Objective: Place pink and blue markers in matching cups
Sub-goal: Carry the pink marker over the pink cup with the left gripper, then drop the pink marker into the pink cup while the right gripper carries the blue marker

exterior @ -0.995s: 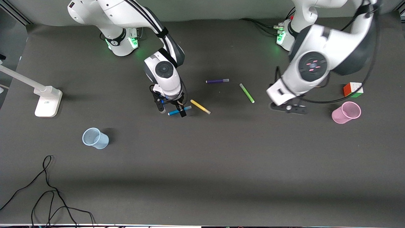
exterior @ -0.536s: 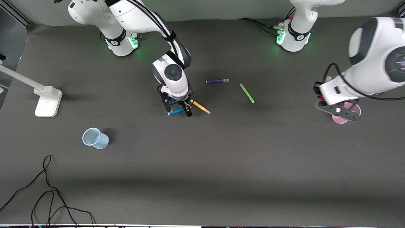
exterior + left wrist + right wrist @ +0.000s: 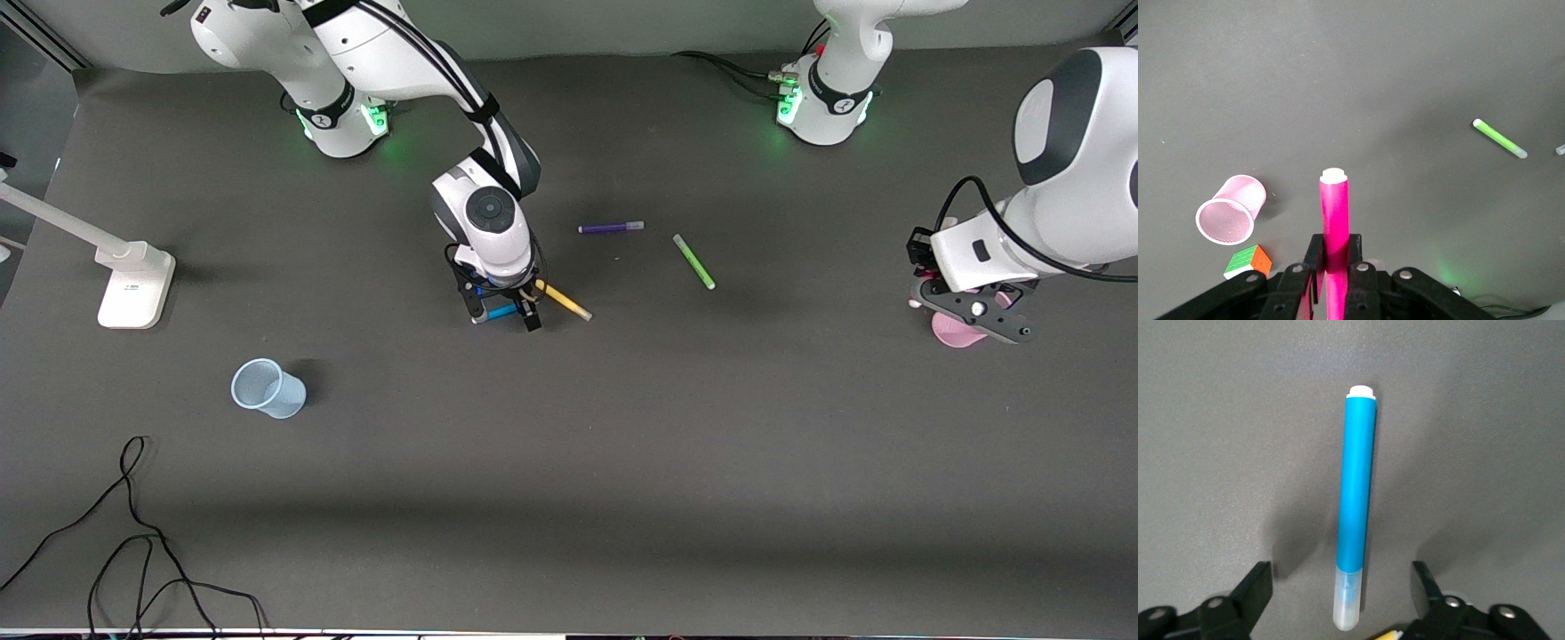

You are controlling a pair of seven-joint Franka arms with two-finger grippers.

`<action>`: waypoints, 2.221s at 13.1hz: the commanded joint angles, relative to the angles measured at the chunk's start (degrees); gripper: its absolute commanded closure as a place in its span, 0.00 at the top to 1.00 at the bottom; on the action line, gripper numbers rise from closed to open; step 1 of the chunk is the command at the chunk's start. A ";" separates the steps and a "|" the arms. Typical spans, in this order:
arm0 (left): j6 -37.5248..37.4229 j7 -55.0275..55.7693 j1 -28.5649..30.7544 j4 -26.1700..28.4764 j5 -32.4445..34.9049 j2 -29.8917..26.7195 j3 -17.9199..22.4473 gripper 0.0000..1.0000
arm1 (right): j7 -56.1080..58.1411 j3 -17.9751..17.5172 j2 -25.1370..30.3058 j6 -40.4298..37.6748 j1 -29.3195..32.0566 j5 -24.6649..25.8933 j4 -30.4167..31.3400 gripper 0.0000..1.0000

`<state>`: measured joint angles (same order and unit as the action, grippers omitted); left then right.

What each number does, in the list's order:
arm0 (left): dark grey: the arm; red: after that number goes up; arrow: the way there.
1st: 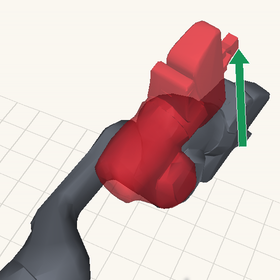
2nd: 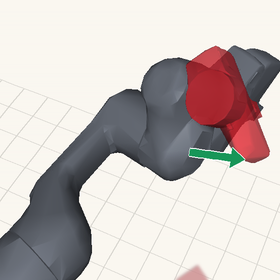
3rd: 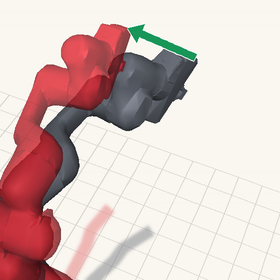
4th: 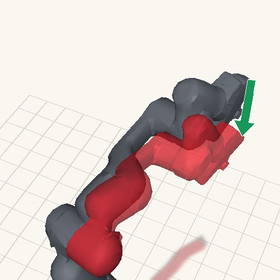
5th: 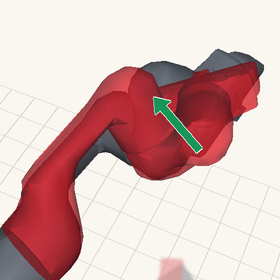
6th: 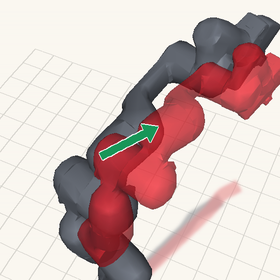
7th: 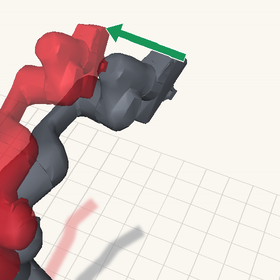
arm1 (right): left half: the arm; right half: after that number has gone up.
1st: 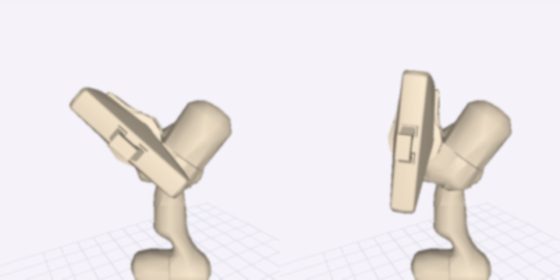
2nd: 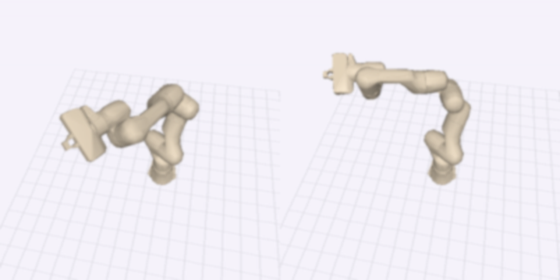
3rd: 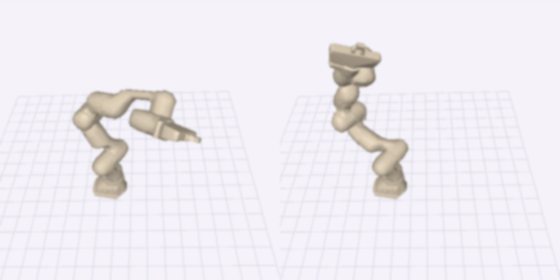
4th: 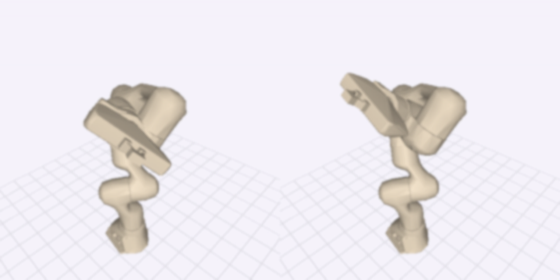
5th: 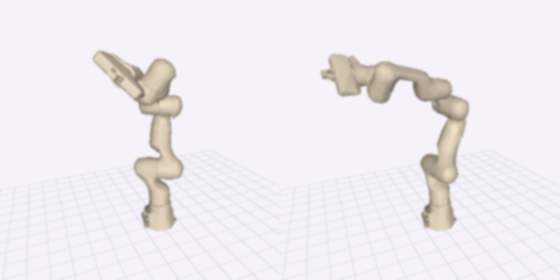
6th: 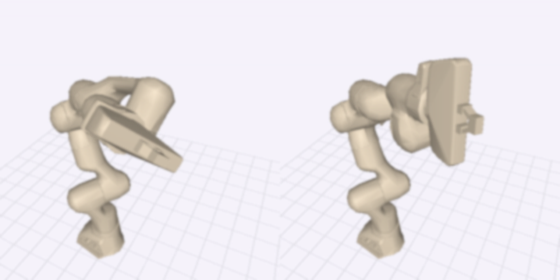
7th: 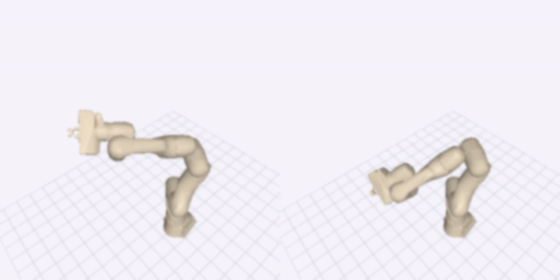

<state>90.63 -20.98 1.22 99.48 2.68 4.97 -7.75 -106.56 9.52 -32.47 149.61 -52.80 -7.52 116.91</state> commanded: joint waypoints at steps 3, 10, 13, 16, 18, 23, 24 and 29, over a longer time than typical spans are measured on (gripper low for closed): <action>4.63 -14.39 6.67 0.63 0.22 -0.58 -0.60 0.00 | 0.30 0.50 -0.23 -0.28 -0.55 -0.74 -1.07 0.52; 18.16 -44.63 18.72 10.19 -6.44 -0.49 -0.69 0.00 | 2.15 0.50 0.04 -0.37 -0.55 -0.30 -0.98 0.14; 23.36 -61.93 21.54 14.95 -14.26 0.21 -0.60 0.00 | 2.84 0.58 0.21 -0.46 -0.46 -0.21 -0.98 0.13; 24.68 -75.39 23.90 15.31 -17.87 2.58 -0.69 0.00 | 6.44 1.20 3.45 -6.76 0.50 -0.39 -1.86 0.13; 24.25 -86.20 25.40 15.31 -23.83 5.12 -0.60 0.00 | 8.20 1.20 5.39 -12.12 2.17 -0.48 -3.87 0.13; 19.51 -99.94 32.35 15.22 -31.15 11.11 -0.69 0.00 | 18.47 1.38 12.49 -29.26 8.06 -0.83 -10.30 0.13; 18.11 -100.57 33.57 15.13 -31.25 11.90 -0.78 0.00 | 22.15 1.38 14.69 -31.72 9.11 -0.74 -10.39 0.13; 14.76 -105.32 36.83 14.43 -35.29 16.11 -0.78 0.00 | 43.67 6.19 20.77 -46.92 12.55 0.49 -16.26 0.13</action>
<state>107.34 -124.06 35.94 114.91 -30.93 19.18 -7.81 -70.77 13.47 -12.91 107.77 -40.33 -7.43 103.53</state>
